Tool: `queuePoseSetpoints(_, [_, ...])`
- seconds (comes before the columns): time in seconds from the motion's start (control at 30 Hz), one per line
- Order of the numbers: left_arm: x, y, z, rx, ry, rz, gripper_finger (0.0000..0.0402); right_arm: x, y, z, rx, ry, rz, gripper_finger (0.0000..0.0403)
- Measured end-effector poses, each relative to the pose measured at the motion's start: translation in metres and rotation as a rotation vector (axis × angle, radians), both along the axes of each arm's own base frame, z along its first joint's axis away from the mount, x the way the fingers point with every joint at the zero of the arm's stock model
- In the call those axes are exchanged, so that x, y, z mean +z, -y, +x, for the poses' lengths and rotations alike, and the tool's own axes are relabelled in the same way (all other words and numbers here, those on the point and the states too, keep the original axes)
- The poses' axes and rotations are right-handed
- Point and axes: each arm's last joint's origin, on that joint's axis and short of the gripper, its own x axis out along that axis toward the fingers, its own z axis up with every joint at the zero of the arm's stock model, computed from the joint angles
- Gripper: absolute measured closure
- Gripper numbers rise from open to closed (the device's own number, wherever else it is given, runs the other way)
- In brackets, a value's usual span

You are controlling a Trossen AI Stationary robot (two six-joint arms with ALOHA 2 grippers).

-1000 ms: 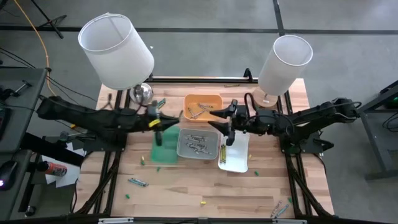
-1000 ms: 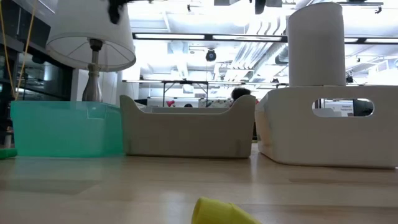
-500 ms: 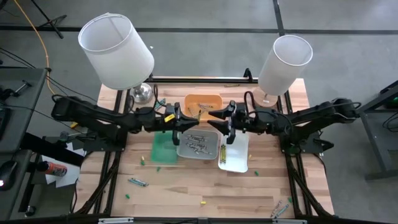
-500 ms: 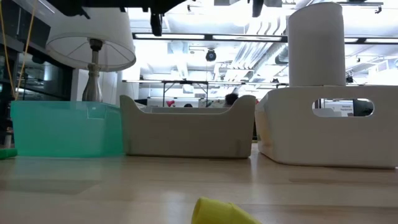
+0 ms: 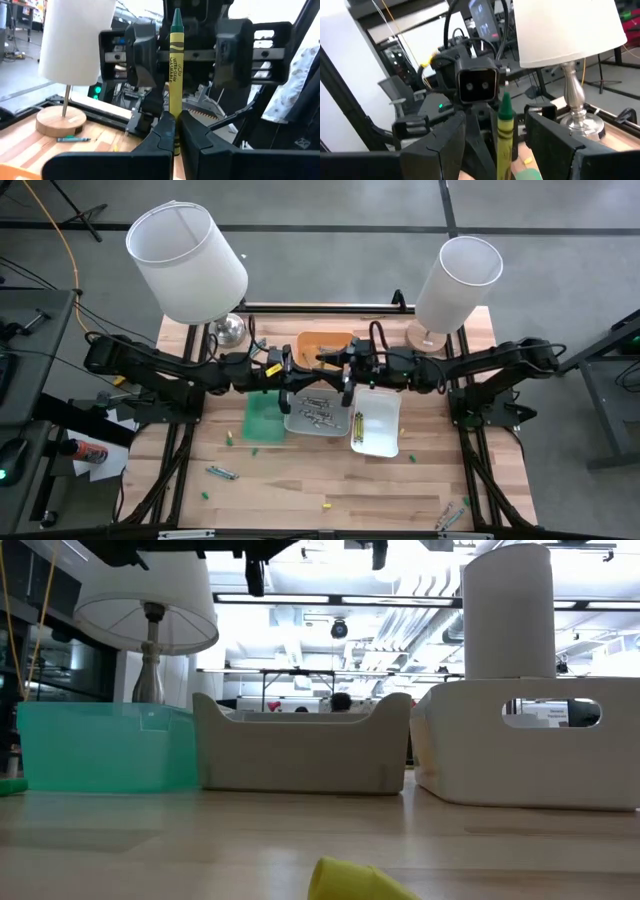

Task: Sort crayons
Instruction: Put the green crayon into the white bin

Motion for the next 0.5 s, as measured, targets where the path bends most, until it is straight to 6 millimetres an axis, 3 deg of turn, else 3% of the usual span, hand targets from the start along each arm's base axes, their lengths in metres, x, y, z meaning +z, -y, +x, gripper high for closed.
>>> queuePoseSetpoints(0.27, [0.0013,0.0000,-0.0005,0.000,0.009,0.000,0.0401,0.0012,-0.0001,0.0008,0.000,-0.025,-0.003,0.0220])
queuePoseSetpoints(0.5, [0.0012,-0.0002,-0.0005,0.007,0.008,0.000,0.0401,0.0000,-0.0001,0.0009,0.001,-0.036,0.002,0.0318])
